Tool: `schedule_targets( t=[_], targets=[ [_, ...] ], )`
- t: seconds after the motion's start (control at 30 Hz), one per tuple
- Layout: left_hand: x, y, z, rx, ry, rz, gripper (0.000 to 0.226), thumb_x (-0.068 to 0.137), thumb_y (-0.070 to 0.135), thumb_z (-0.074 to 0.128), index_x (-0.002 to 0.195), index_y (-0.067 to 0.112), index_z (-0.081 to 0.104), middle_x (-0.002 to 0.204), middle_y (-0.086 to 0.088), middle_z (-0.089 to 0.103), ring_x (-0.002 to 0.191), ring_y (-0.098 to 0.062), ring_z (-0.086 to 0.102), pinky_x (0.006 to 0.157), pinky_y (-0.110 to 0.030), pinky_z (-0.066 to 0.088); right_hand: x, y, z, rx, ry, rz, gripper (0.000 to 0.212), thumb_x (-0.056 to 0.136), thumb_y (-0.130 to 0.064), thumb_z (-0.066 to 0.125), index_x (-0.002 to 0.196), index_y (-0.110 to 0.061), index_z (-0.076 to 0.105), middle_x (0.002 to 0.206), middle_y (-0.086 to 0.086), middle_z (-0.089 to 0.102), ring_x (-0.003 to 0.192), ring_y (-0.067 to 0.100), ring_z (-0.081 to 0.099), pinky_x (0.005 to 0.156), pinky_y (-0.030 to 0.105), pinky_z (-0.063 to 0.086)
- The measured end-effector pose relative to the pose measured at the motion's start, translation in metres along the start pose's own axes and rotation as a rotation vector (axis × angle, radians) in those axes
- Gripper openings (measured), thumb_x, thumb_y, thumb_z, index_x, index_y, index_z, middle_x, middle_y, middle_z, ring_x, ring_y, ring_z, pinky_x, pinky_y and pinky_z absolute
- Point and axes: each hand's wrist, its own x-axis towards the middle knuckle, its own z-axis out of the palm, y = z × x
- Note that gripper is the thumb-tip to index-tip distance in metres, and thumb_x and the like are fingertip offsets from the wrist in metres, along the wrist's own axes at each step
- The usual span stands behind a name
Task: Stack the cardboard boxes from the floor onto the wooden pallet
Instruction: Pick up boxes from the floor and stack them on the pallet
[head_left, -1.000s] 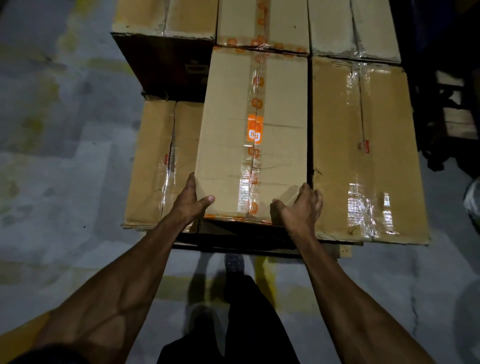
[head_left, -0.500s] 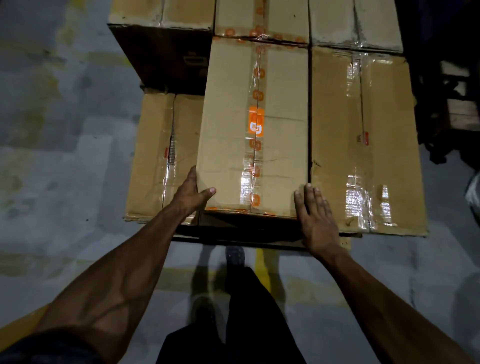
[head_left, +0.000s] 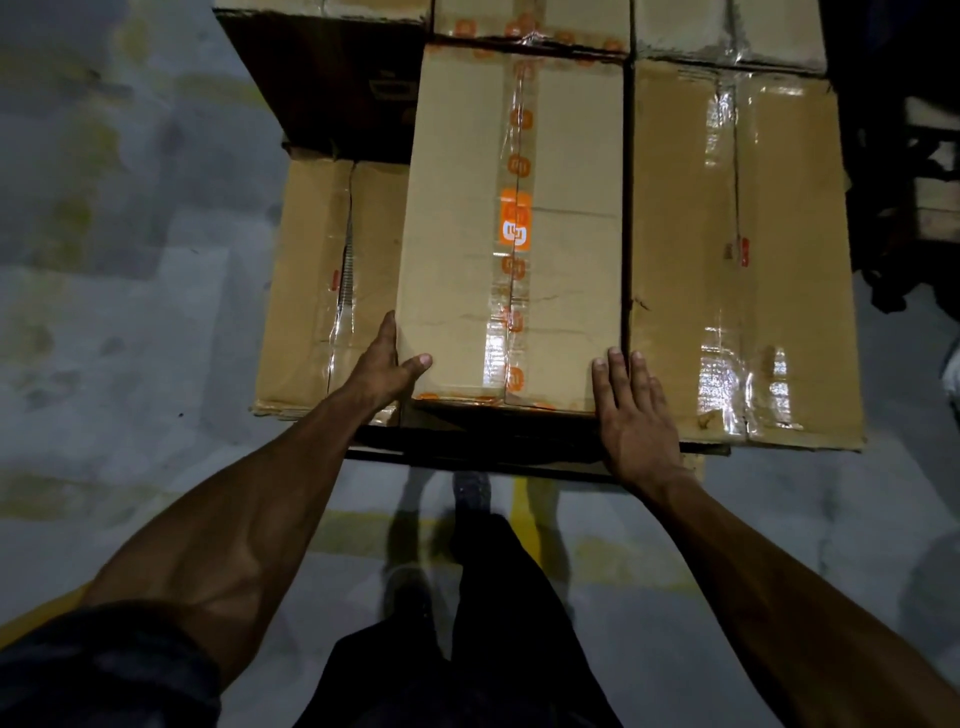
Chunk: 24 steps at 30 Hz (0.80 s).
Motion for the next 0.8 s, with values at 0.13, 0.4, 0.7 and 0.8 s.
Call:
schedule_targets(
  t=[0.13, 0.4, 0.7, 0.8],
  targets=[
    [-0.005, 0.008, 0.003, 0.023, -0.004, -0.014, 0.106, 0.080, 0.046, 0.072, 0.161, 0.023, 0.007, 0.160, -0.007, 0.035, 0.145, -0.025, 0.037, 0.121, -0.048, 0.031, 0.003, -0.004, 0.004, 0.036, -0.014, 0.028, 0.082, 0.103, -0.041, 0.042, 0.154, -0.007, -0.013, 0.165, 0.018, -0.015, 0.151, 0.036, -0.019, 0.120, 0.045, -0.012],
    [-0.007, 0.023, 0.000, 0.310, 0.012, 0.092, 0.111, 0.082, 0.057, 0.066, 0.161, 0.012, 0.001, 0.166, -0.013, 0.020, 0.152, -0.027, 0.022, 0.125, -0.047, 0.021, 0.008, -0.010, 0.007, 0.002, 0.029, 0.067, 0.072, 0.100, -0.033, 0.027, 0.158, -0.001, 0.000, 0.165, 0.022, -0.007, 0.153, 0.039, -0.009, 0.121, 0.047, -0.008],
    [-0.036, 0.040, 0.008, 1.294, -0.044, 0.286, 0.119, 0.085, 0.084, 0.037, 0.158, 0.003, -0.011, 0.167, -0.014, -0.016, 0.155, -0.026, -0.011, 0.123, -0.038, -0.004, 0.007, -0.016, 0.003, 0.015, -0.021, 0.114, 0.083, 0.098, -0.021, 0.048, 0.157, -0.002, -0.008, 0.165, 0.022, -0.011, 0.153, 0.041, -0.007, 0.121, 0.048, -0.008],
    [-0.035, 0.048, 0.009, 1.373, -0.048, 0.285, 0.119, 0.086, 0.080, 0.042, 0.158, 0.000, -0.009, 0.167, -0.017, -0.012, 0.156, -0.028, -0.008, 0.124, -0.038, -0.001, 0.006, -0.014, 0.001, -0.009, -0.040, 0.106, 0.080, 0.099, -0.020, 0.043, 0.157, -0.002, -0.009, 0.165, 0.022, -0.012, 0.153, 0.041, -0.007, 0.123, 0.050, -0.004]
  ],
)
